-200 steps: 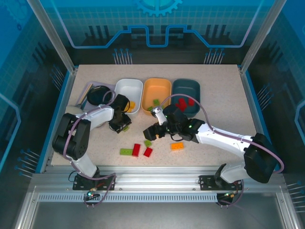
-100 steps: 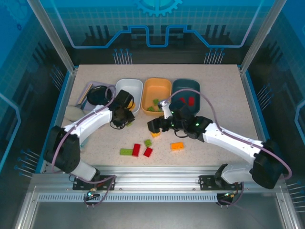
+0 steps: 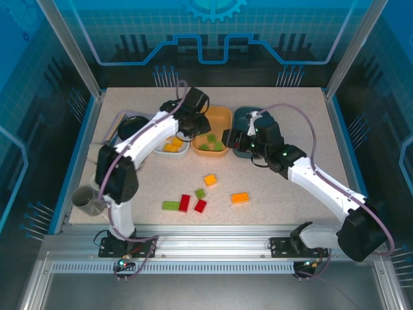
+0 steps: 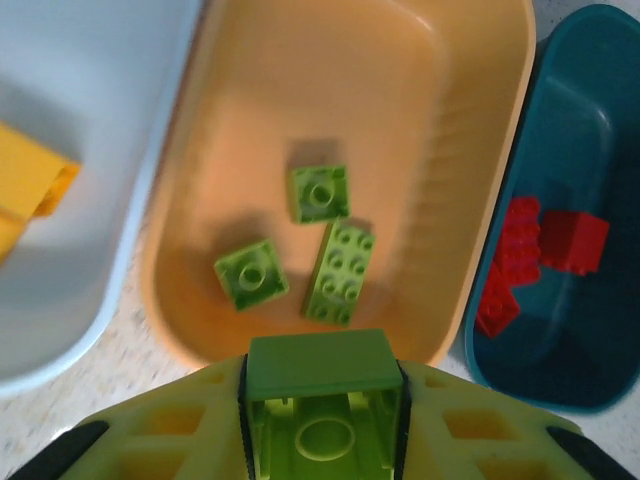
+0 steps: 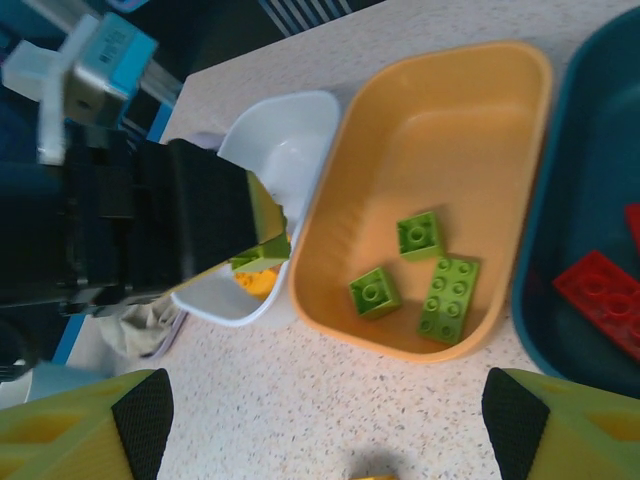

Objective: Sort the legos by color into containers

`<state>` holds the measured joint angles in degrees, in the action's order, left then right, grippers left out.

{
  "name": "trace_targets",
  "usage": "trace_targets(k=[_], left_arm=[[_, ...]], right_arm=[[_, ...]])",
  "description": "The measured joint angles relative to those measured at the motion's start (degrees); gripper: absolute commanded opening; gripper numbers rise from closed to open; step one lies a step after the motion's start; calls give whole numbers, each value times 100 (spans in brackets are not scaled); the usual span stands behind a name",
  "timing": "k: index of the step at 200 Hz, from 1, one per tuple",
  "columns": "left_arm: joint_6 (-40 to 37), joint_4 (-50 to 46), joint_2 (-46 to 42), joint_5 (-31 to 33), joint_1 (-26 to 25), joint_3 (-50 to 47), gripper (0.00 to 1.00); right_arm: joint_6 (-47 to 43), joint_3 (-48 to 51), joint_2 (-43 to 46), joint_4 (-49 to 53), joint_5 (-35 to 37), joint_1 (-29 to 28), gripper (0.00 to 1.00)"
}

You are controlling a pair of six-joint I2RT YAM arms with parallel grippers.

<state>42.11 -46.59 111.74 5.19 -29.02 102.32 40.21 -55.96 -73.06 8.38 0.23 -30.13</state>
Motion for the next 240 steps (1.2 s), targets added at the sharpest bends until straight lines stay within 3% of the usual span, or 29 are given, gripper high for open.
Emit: trace_targets(k=[74,137,191,240], left_arm=[[-369,-979,2273,597,2,2518,32],[-308,-1427,2715,896,2,2590,32],[-306,-1478,2796,883,0,2590,49],[-306,-1462,2782,850,-31,2590,55]], right_arm=[[317,-164,-133,22,-258,282,83],[339,-101,-133,83,-439,407,84],[334,-98,-133,166,-562,433,84],[308,-70,-76,402,-564,431,83]])
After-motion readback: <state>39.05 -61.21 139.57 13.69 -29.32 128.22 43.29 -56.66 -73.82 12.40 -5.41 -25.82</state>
